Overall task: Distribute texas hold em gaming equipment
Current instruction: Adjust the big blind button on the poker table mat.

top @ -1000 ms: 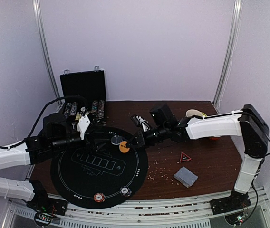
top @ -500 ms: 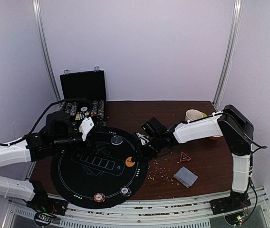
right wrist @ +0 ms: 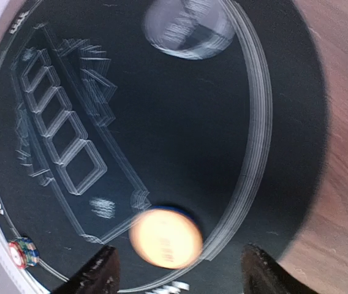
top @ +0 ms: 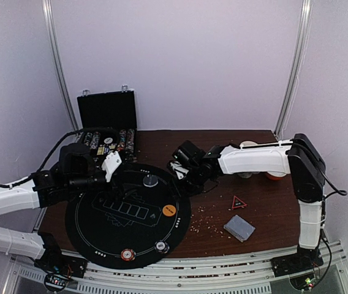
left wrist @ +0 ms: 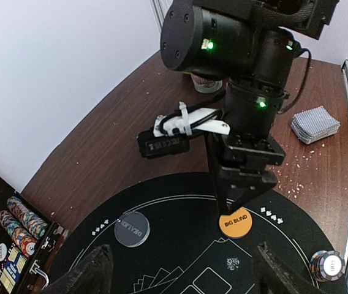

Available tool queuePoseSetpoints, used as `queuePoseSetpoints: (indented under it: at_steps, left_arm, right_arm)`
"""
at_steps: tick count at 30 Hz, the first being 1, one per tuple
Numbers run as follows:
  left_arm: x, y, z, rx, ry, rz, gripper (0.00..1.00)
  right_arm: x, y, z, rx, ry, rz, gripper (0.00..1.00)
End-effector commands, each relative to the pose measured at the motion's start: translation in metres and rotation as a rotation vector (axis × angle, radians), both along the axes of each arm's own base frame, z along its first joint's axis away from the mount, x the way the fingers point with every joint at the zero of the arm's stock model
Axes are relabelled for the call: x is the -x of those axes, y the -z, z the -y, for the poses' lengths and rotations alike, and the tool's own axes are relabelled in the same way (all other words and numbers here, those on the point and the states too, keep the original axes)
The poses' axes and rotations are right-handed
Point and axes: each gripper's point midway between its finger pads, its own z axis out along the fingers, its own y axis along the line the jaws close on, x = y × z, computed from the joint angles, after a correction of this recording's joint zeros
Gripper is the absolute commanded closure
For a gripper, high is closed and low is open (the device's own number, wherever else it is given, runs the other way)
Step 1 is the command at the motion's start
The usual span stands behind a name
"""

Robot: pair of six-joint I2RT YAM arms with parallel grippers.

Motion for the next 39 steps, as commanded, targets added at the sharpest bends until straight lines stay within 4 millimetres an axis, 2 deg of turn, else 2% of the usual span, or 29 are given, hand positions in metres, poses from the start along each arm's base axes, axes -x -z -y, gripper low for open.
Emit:
queuePoseSetpoints:
  at_steps: [1, 8, 12, 16, 19, 24, 31, 35, 39]
  left_arm:
    - [-0.005, -0.035, -0.003, 0.062, -0.021, 0.087, 0.19]
    - [-0.004, -0.051, -0.014, 0.102, -0.063, 0.142, 0.16]
    - [-0.005, -0.048, -0.013, 0.095, -0.065, 0.137, 0.15]
    - [-0.006, -0.044, -0.011, 0.085, -0.059, 0.125, 0.15]
    - [-0.005, -0.045, -0.011, 0.087, -0.053, 0.128, 0.15]
    - [-0.005, -0.044, -0.011, 0.084, -0.054, 0.131, 0.15]
    - [-0.004, -0.044, -0.012, 0.083, -0.052, 0.133, 0.16]
    - [-0.005, -0.044, -0.011, 0.081, -0.050, 0.131, 0.15]
    - [-0.005, -0.043, -0.012, 0.080, -0.054, 0.132, 0.16]
  right_arm:
    - [0.011, 0.017, -0.013, 0.127, -0.092, 0.066, 0.28]
    - [0.019, 0.028, -0.024, 0.211, -0.134, 0.098, 0.26]
    - [0.028, 0.032, -0.026, 0.232, -0.161, 0.096, 0.29]
    - [0.030, 0.038, -0.019, 0.274, -0.158, 0.094, 0.32]
    - [0.030, 0.032, -0.021, 0.254, -0.157, 0.097, 0.33]
    - [0.032, 0.013, -0.032, 0.176, -0.164, 0.099, 0.41]
    - [0.016, 0.020, -0.017, 0.242, -0.121, 0.137, 0.40]
    - [0.016, 0.028, -0.018, 0.264, -0.133, 0.120, 0.41]
    - [0.014, 0.030, -0.008, 0.300, -0.108, 0.134, 0.42]
